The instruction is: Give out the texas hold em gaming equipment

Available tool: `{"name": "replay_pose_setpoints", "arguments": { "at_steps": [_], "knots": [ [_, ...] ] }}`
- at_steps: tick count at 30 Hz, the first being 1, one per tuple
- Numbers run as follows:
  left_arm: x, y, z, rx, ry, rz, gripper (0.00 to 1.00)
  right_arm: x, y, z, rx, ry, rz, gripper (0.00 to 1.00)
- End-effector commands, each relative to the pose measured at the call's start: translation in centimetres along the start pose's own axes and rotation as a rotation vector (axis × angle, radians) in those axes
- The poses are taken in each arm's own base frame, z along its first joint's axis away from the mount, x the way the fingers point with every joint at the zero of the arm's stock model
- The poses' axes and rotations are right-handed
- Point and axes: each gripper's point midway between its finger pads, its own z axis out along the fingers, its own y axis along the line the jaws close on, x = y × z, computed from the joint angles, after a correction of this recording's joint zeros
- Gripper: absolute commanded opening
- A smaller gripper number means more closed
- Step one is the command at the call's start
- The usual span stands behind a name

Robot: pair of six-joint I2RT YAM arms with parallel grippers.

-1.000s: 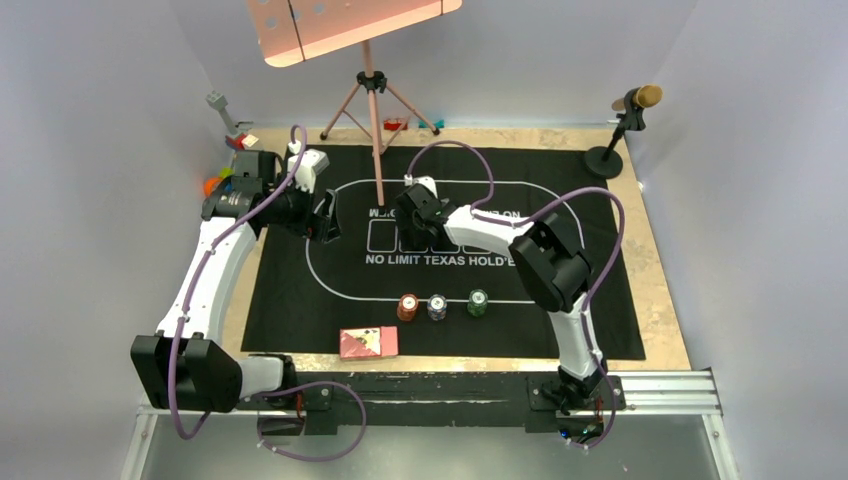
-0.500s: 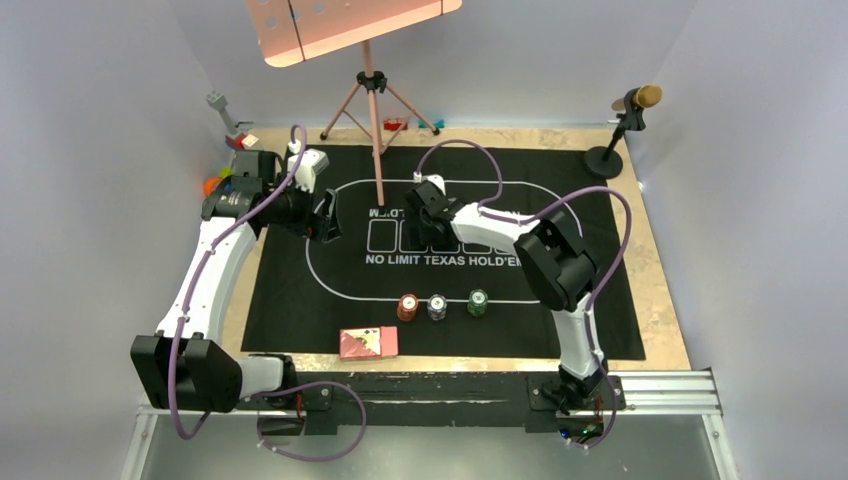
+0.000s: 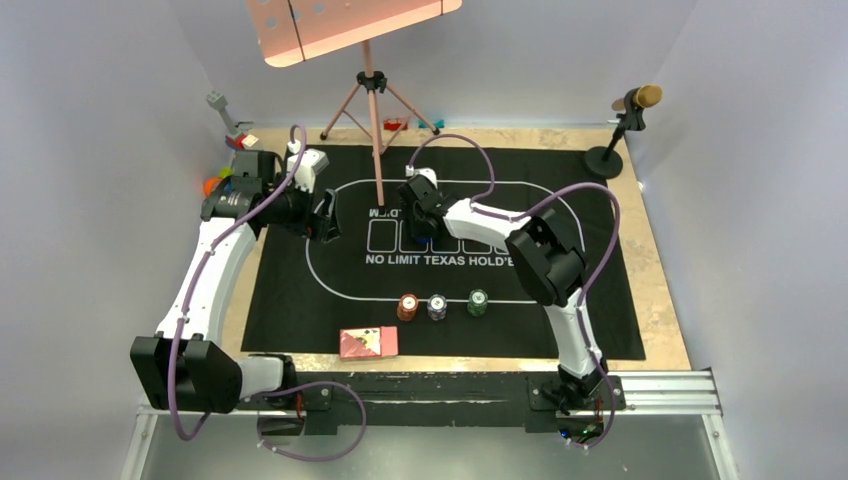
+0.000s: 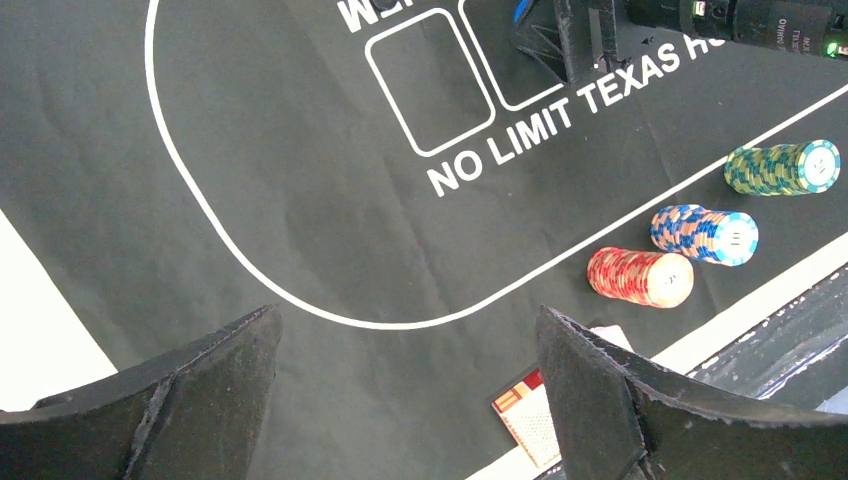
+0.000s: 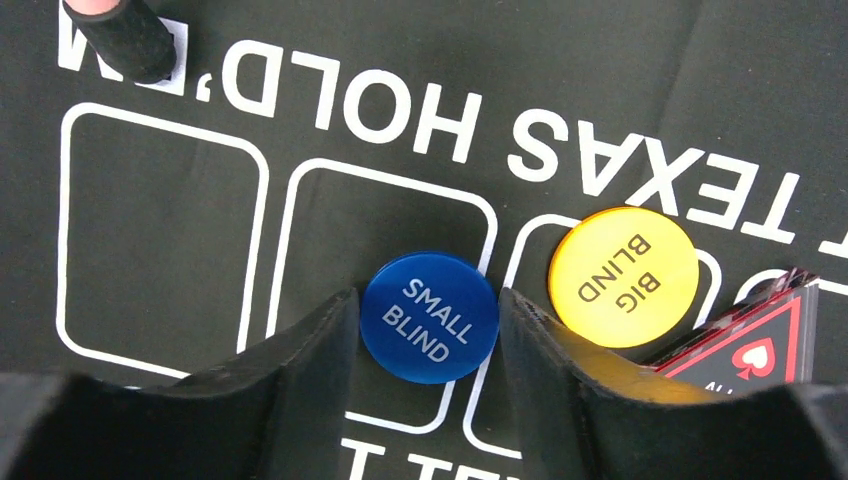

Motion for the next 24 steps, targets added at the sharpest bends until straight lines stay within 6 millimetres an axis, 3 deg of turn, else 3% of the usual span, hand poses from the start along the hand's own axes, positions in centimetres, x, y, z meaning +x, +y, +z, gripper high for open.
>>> {"name": "replay_pose_setpoints", "arguments": {
  "at_steps": [1,8,14,19,24],
  "knots": [
    [-1.6,0.0,-1.6,-0.025,-0.056,0.036,1.0,1.6,1.9,0.6,-0.047,0.044,-0.007,0.53],
    [-1.3,0.3,-1.6,-0.043,-0.049,0.039,1.0,3.1,5.6,-0.4,-0.09,0.059,-0.089,0.5],
    [-0.9,0.9,-1.6,-0.078,-0.041,0.035,1.0,4.3,11.9,-1.9,-0.225,0.077,-0.15,0.45],
    [-0.9,2.2,-1.9,-0.126,-0.042,-0.014,1.0,3.9,17.6,-3.1,-0.399,0.072,-0.166,0.43],
    [-0.4,3.8,-2.5,-0.163,-0.043,-0.077,1.0,2.7,21.8,-3.7,-0.543,0.068,-0.137,0.42]
  ]
}}
